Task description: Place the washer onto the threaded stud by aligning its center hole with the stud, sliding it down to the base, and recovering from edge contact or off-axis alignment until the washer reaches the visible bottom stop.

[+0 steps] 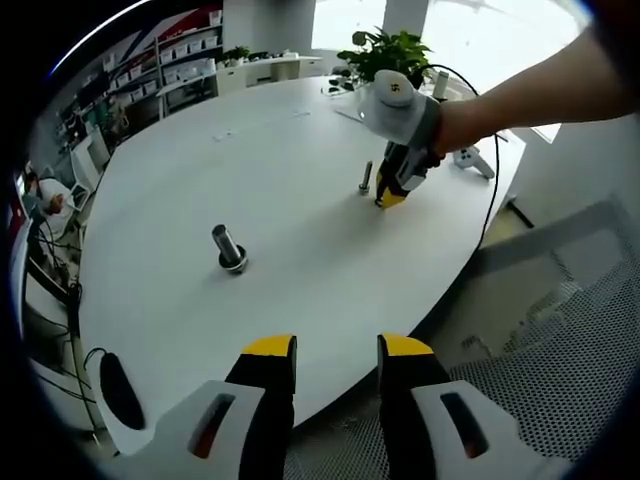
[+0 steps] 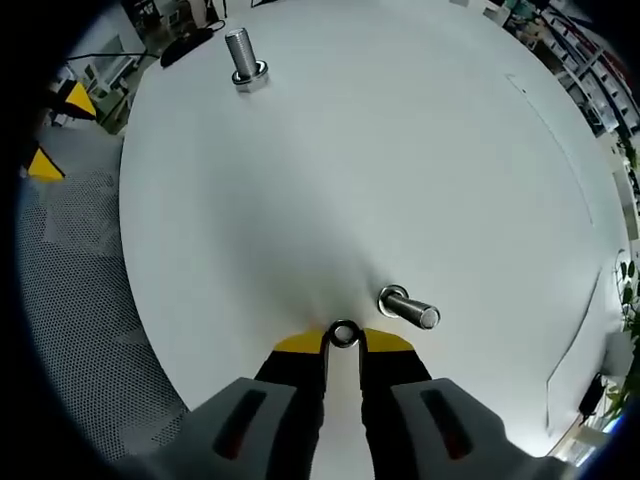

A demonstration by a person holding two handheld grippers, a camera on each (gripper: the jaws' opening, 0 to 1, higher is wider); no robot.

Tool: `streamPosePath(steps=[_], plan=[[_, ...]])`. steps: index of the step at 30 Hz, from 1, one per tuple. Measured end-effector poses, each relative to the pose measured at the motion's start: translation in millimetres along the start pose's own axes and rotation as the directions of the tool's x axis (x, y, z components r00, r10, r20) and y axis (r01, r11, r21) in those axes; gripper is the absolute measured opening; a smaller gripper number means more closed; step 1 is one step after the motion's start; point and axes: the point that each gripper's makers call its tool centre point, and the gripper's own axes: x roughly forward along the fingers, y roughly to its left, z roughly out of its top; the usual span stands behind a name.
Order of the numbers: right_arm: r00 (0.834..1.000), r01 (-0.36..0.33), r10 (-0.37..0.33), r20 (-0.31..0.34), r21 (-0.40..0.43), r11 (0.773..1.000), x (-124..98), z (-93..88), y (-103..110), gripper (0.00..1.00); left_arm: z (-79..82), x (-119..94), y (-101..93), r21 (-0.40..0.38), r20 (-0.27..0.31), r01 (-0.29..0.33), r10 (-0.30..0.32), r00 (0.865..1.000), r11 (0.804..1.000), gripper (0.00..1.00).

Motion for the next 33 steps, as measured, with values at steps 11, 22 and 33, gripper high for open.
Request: streamPosePath(steps=[11,22,33], plan=[[0.999,-0.004,0.002,0.038,0.045,0.999,0,-3.2,2,0.13,1.2,-1,0.5,-0.002,0.004,-0.002,0.002,1.000,1.000,0.30],[0.994,0.004,-0.020,0.104,0.147,0.989,-26,-1.4,-15,0.13,2.1,-1,-0.6,0.000,0.008,0.002,-0.002,1.000,1.000,0.30],[0.981,0.047,-0.072,0.178,0.139,0.989,-54,11.9,-31,0.13,2.7,-1,-1.5,0.004,0.010,0.006,-0.006,1.000,1.000,0.30]])
